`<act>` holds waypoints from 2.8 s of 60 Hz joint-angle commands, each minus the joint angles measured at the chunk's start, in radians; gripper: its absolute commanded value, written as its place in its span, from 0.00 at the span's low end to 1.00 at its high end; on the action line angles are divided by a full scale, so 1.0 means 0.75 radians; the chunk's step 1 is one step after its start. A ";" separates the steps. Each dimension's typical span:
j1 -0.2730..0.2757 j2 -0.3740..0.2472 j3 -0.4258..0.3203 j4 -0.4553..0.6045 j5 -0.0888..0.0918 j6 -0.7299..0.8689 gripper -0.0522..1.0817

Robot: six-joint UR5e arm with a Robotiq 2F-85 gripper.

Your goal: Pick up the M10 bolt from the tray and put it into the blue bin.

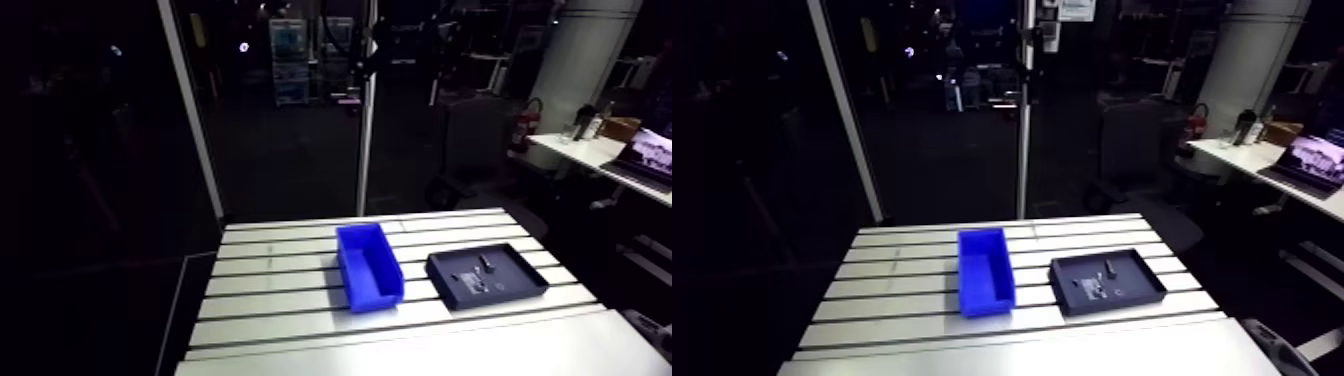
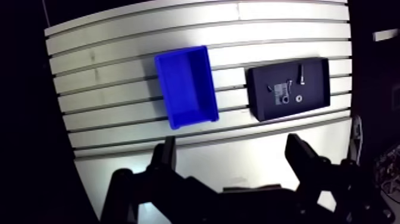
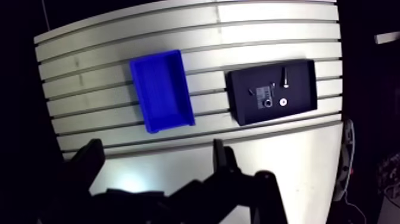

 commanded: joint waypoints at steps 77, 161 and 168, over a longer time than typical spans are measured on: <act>0.006 0.010 -0.021 0.008 0.006 -0.038 0.05; -0.490 0.238 0.008 -0.162 0.098 -0.550 0.05; -0.501 0.267 0.020 -0.205 0.098 -0.556 0.05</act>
